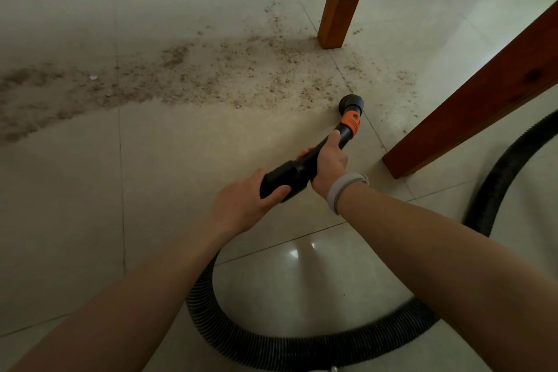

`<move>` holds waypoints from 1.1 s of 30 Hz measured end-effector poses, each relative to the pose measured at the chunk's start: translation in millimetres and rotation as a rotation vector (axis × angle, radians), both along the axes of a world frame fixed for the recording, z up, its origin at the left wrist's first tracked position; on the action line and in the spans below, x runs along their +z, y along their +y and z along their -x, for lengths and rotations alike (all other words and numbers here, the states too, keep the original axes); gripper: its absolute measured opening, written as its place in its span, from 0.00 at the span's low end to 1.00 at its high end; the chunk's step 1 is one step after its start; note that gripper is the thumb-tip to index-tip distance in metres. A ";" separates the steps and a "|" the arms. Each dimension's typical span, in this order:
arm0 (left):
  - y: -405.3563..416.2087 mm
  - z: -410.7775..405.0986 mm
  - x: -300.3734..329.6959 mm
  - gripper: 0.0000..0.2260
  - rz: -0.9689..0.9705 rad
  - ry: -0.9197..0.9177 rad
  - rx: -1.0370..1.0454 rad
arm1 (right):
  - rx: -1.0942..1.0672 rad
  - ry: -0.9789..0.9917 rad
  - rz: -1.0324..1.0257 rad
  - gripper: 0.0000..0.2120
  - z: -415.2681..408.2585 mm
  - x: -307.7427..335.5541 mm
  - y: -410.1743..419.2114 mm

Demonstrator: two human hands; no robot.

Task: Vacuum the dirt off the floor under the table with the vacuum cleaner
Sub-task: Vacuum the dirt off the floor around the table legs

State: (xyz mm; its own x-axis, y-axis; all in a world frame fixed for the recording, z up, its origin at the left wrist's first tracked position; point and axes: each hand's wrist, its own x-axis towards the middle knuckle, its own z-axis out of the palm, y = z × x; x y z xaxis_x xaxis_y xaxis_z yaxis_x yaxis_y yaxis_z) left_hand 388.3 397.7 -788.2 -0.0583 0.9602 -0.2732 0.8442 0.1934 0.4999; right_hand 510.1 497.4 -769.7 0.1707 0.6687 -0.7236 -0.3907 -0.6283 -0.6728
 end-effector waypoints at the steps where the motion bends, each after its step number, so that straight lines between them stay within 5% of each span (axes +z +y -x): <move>1: -2.3 2.6 -0.6 0.21 -0.004 -0.010 0.003 | 0.001 0.007 0.002 0.17 2.2 -0.9 -1.7; 12: -27.6 25.0 0.0 0.21 -0.008 -0.002 0.040 | -0.049 0.159 0.068 0.17 21.0 -5.8 -26.1; 33: -83.9 79.6 -5.2 0.17 -0.046 -0.120 0.255 | 0.189 0.142 0.074 0.17 100.4 -9.5 -59.3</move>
State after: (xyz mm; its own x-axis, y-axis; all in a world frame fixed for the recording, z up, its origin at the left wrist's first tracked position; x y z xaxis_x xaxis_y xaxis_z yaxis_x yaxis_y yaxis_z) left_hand 308.6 313.8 -793.4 -0.2690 0.9302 -0.2496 0.7054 0.3667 0.6066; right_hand 409.7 438.2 -779.2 -0.0590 0.6234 -0.7797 -0.3489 -0.7447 -0.5690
